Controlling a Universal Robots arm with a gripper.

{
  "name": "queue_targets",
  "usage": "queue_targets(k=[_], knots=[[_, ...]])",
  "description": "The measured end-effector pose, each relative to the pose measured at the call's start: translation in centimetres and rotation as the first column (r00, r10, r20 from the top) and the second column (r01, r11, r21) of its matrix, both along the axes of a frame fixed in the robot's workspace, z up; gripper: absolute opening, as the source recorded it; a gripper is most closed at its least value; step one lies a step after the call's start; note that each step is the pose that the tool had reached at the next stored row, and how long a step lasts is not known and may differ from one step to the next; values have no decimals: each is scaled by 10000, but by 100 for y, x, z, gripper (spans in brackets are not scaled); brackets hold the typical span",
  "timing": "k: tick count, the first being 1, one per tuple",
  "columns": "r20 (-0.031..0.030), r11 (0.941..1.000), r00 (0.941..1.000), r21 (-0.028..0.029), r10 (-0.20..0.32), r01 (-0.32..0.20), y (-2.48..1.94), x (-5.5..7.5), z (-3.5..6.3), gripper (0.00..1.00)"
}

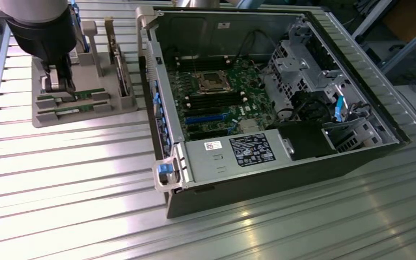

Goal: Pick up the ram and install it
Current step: 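Pick up the ram and move it above insertion slot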

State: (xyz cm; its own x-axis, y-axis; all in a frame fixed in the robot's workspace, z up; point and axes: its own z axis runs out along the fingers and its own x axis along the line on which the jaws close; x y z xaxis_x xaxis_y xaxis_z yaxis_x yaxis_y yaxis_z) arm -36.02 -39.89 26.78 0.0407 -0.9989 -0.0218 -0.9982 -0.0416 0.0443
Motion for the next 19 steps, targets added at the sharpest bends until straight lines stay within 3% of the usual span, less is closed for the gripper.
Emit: queue_targets(k=[19], knots=[[1, 10000, 10000, 0, 3, -3, 0, 0, -108, 30]])
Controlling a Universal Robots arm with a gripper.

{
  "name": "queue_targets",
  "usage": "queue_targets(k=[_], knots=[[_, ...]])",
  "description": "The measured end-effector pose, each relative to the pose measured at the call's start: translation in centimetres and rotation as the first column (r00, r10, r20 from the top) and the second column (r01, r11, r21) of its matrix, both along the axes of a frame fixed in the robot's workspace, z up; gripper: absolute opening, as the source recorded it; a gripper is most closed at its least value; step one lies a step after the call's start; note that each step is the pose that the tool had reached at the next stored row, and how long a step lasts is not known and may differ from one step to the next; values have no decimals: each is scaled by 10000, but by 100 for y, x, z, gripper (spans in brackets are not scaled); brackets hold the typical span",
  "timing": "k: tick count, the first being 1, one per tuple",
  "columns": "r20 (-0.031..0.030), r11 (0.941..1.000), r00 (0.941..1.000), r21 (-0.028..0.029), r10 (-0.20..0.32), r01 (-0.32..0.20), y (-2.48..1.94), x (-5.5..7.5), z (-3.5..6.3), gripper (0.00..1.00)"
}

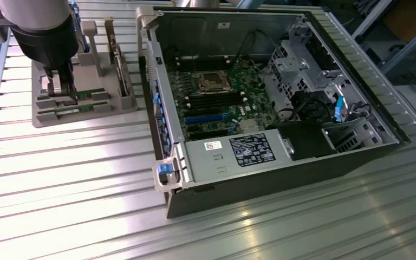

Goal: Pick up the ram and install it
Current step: 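Pick up the ram and move it above insertion slot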

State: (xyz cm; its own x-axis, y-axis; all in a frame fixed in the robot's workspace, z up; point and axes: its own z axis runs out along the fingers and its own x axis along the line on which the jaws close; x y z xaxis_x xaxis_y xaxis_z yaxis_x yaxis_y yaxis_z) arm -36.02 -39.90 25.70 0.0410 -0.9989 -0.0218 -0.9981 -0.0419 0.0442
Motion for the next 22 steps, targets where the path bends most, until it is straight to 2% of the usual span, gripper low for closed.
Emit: queue_targets(k=[6, 22], knots=[[1, 10000, 10000, 1, 1, -1, 0, 0, -30, 30], [0, 10000, 10000, 0, 15, -15, 3, 0, -189, 30]])
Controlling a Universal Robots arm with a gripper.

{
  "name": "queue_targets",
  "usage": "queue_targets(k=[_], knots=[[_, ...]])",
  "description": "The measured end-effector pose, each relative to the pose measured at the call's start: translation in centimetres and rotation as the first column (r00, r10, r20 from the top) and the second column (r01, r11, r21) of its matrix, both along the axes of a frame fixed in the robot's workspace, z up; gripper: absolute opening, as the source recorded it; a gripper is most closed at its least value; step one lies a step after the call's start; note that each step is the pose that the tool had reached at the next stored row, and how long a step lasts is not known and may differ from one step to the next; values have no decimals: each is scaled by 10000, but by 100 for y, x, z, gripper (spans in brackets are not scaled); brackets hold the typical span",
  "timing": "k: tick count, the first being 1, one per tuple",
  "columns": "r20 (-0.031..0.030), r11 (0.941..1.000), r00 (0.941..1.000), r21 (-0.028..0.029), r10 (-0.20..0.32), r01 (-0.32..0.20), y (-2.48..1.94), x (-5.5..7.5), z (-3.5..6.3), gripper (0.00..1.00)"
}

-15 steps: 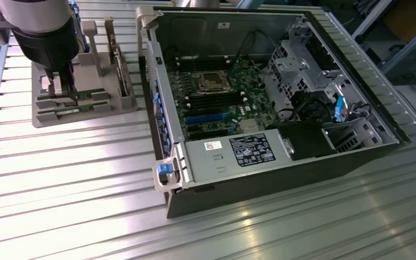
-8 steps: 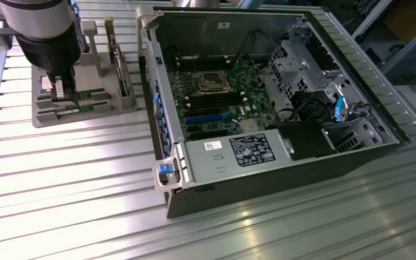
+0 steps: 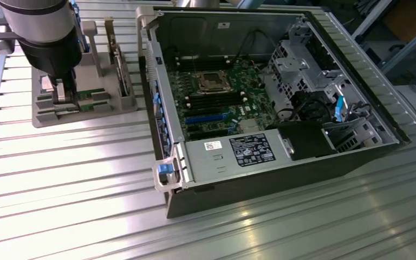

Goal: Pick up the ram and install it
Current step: 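Pick up the ram and move it above insertion slot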

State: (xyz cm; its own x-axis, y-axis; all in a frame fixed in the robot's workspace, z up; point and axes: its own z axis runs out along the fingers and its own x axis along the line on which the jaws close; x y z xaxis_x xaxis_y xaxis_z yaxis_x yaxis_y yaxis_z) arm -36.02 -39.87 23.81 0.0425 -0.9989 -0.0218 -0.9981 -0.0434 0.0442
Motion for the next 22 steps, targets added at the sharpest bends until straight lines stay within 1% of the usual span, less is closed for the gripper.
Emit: queue_targets(k=[22], knots=[[0, 10000, 10000, 0, 4, -4, 0, 0, -144, 30]])
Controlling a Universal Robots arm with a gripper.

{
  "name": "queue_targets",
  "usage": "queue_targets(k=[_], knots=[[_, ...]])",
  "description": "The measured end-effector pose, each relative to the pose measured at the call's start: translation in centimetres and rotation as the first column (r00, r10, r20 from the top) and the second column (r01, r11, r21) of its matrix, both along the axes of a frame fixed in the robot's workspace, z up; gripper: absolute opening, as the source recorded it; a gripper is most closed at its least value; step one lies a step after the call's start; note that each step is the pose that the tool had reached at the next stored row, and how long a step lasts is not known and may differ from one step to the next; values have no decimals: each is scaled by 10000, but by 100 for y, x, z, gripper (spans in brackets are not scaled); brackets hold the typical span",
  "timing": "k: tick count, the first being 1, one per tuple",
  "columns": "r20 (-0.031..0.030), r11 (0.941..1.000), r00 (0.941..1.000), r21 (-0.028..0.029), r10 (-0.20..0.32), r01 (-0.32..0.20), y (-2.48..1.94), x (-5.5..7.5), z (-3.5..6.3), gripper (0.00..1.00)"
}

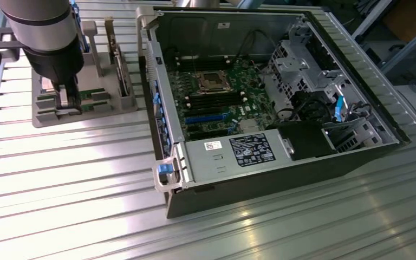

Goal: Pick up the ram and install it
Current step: 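Pick up the ram and move it above insertion slot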

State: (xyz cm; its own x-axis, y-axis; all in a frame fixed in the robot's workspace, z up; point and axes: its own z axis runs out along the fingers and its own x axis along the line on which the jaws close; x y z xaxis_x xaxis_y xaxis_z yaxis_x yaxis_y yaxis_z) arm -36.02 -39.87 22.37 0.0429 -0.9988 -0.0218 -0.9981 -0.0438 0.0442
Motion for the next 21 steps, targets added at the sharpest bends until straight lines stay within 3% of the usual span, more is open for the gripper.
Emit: queue_targets(k=[11, 18, 21], knots=[[-2, 10000, 10000, -1, 6, -6, 0, 0, -58, 30], [1, 9999, 9999, -4, 169, -169, 124, -1, -69, 30], [1, 9998, 9998, -4, 180, -180, 136, -2, -128, 30]])
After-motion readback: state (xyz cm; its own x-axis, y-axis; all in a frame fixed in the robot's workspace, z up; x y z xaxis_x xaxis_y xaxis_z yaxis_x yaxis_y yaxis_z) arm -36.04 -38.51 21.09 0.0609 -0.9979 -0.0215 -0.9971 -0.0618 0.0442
